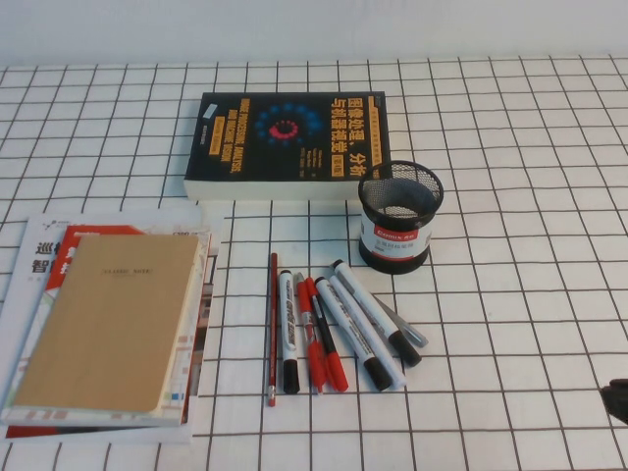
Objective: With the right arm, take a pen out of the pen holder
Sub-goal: 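Take a marker out of the pen holder and lay it on the table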
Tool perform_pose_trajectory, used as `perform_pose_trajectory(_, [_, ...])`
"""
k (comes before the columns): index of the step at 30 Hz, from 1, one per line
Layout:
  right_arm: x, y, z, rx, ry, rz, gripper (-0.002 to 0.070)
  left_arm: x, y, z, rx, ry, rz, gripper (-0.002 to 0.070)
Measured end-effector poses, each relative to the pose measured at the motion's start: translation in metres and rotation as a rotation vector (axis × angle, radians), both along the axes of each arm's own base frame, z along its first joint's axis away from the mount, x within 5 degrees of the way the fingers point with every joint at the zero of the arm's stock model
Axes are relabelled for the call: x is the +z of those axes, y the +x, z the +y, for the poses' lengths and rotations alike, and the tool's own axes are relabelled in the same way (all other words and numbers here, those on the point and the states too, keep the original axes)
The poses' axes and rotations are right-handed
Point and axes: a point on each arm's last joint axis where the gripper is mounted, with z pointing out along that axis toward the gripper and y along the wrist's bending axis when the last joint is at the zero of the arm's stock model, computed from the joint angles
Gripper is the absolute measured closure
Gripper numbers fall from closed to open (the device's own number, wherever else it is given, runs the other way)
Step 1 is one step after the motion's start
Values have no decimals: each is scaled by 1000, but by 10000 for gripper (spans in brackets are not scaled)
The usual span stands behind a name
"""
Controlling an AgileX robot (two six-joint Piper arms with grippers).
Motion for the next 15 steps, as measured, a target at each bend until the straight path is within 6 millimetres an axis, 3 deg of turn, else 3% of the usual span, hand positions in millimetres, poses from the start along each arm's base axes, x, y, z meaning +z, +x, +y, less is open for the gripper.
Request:
perform_pose_trajectory(7, [-41, -11, -33, -240, 164, -214, 692, 0, 0, 0, 0, 0, 0, 679])
perform_pose_trajectory(15, [-95, -35, -63, -517, 207, -414, 692, 0, 0, 0, 0, 0, 0, 679])
